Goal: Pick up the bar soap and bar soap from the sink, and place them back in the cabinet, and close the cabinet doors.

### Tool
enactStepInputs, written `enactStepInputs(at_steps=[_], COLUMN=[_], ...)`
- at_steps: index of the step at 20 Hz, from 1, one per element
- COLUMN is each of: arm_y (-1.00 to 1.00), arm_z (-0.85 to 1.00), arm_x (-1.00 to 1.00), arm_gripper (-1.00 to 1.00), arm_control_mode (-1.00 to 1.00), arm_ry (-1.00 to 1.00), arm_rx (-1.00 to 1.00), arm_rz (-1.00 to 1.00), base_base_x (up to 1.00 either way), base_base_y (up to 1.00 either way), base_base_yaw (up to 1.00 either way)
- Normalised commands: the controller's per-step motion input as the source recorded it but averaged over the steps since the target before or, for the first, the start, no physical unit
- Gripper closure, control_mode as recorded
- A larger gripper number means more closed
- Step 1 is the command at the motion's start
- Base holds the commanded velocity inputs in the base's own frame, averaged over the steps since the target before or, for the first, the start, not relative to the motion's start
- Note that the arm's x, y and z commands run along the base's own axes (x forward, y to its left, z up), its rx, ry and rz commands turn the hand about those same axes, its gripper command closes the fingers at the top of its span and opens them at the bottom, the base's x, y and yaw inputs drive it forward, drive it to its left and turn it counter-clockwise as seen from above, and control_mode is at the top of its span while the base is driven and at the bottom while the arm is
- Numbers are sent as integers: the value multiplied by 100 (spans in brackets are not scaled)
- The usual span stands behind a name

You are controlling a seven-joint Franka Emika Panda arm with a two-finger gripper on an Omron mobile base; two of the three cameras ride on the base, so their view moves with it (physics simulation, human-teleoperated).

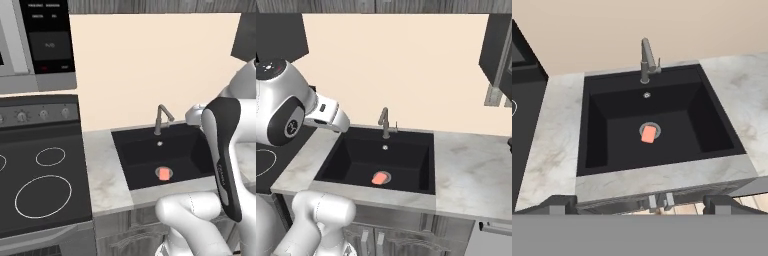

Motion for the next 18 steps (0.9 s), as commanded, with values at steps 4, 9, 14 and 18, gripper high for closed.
enactStepInputs(at_steps=[4,9,14,18], arm_y=[0,0,0,0], arm_z=[0,0,0,-6], arm_x=[0,0,3,28], arm_gripper=[-100,-100,-100,-100], arm_control_mode=[100,100,-100,-100], arm_ry=[0,0,0,0], arm_rx=[0,0,0,0], arm_rz=[0,0,0,0], base_base_x=[37,27,17,0], base_base_y=[0,0,0,0], base_base_yaw=[2,2,0,0])
